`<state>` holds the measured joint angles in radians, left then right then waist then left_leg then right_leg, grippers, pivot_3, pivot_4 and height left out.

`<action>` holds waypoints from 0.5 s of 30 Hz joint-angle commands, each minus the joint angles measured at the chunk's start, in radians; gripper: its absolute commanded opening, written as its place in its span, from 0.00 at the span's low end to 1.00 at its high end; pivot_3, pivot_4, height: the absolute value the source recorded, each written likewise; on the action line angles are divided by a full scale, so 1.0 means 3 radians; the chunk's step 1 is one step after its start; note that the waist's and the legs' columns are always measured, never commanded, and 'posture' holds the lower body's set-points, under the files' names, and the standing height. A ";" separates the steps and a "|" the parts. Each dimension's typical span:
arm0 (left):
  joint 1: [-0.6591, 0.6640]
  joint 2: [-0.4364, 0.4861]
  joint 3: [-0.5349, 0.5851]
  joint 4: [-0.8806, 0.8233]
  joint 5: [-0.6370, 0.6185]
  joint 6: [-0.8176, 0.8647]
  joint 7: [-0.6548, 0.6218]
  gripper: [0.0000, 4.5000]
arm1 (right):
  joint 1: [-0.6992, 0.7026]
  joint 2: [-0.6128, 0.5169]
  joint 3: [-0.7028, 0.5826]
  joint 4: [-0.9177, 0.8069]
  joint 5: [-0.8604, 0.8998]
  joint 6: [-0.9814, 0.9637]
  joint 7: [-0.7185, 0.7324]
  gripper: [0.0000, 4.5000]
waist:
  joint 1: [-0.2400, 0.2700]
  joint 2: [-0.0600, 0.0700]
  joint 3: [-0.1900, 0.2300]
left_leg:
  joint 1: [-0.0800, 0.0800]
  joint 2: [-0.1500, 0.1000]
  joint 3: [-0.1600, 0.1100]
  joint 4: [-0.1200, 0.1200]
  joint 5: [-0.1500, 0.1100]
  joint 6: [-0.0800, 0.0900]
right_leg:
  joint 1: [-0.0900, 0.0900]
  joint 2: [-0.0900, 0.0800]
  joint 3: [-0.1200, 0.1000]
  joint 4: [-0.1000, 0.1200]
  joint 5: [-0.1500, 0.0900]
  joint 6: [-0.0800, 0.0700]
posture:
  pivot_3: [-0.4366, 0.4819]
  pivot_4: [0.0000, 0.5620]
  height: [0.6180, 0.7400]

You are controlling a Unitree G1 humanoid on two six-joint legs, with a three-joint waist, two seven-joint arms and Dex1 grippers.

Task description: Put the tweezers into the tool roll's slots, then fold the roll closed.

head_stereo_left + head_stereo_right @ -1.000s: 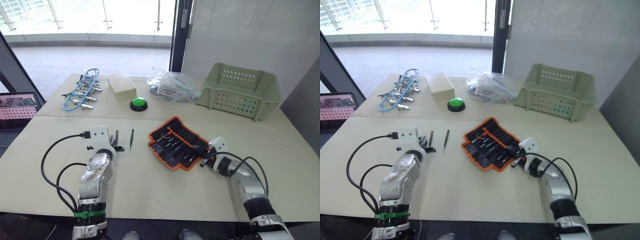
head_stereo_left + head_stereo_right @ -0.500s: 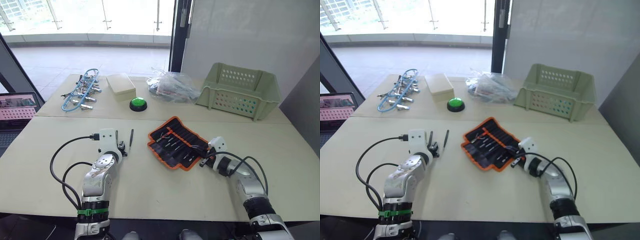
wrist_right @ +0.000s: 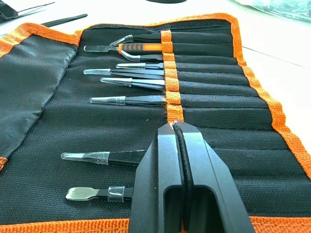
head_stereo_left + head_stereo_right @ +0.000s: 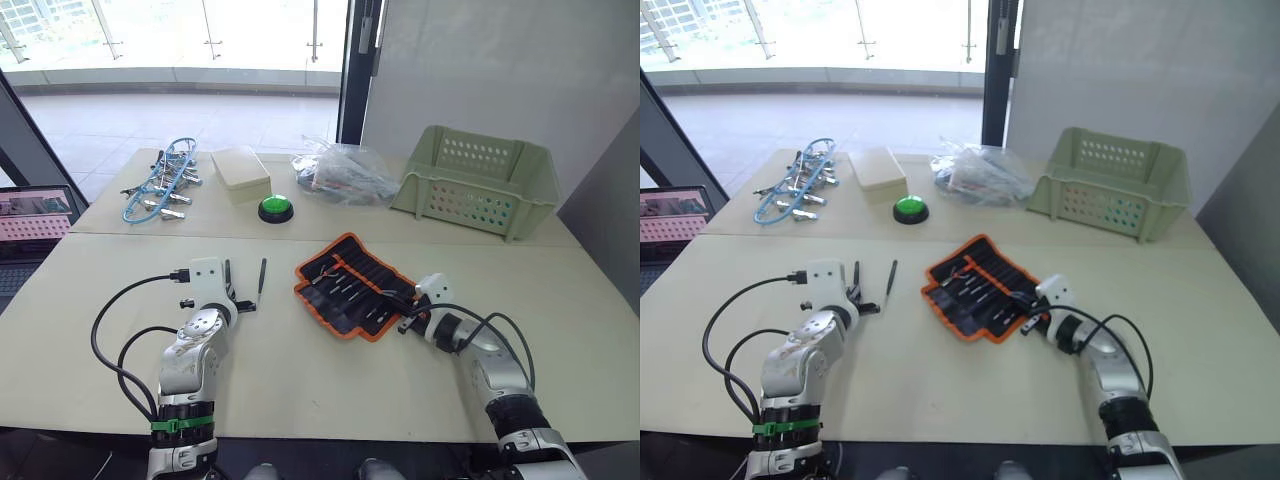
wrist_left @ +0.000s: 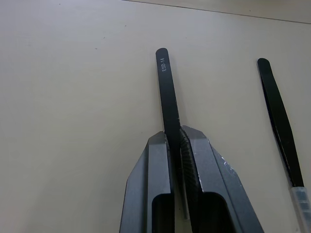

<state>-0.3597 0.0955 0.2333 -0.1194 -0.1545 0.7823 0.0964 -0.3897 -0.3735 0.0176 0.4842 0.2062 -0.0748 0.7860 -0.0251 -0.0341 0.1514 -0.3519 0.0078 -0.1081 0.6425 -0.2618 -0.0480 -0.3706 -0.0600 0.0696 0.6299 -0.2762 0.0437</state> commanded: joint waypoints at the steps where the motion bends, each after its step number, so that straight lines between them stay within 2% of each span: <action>1: 0.0029 0.0027 0.0054 -0.0020 -0.0012 -0.0066 -0.0006 0.01 | 0.0161 -0.0044 0.0136 0.0157 -0.0164 0.0218 0.0037 0.00 | 0.0001 0.0000 0.0000 | 0.0000 0.0000 0.0000 0.0000 0.0000 0.0000 | 0.0000 0.0000 0.0000 0.0000 0.0000 0.0000 | 0.48 0.27 1.00; 11: 0.0028 0.0183 -0.0037 -0.0276 0.0027 -0.0242 -0.0106 0.01 | 0.0171 -0.0140 0.0044 -0.0009 -0.0055 0.0297 0.0068 0.00 | 0.0031 0.0001 0.0001 | -0.0004 -0.0001 0.0000 0.0000 0.0000 0.0000 | -0.0002 -0.0001 0.0000 -0.0001 0.0000 0.0000 | 0.48 0.27 1.00; 15: -0.0092 0.0314 -0.0199 -0.0454 -0.0066 -0.0243 -0.0375 0.01 | 0.0176 -0.0176 -0.0006 -0.0093 -0.0012 0.0353 0.0092 0.00 | 0.0044 0.0004 0.0005 | -0.0005 -0.0003 -0.0001 0.0000 0.0000 0.0000 | -0.0002 -0.0003 -0.0001 -0.0002 0.0000 0.0000 | 0.48 0.27 1.00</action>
<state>-0.3527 0.1753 0.2019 -0.1921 -0.1611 0.7293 0.0235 -0.3767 -0.4091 0.0056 0.4290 0.2180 -0.0160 0.7989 -0.0121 -0.0330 0.1527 -0.3539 0.0069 -0.1084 0.6425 -0.2618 -0.0481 -0.3715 -0.0610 0.0693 0.6293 -0.2762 0.0438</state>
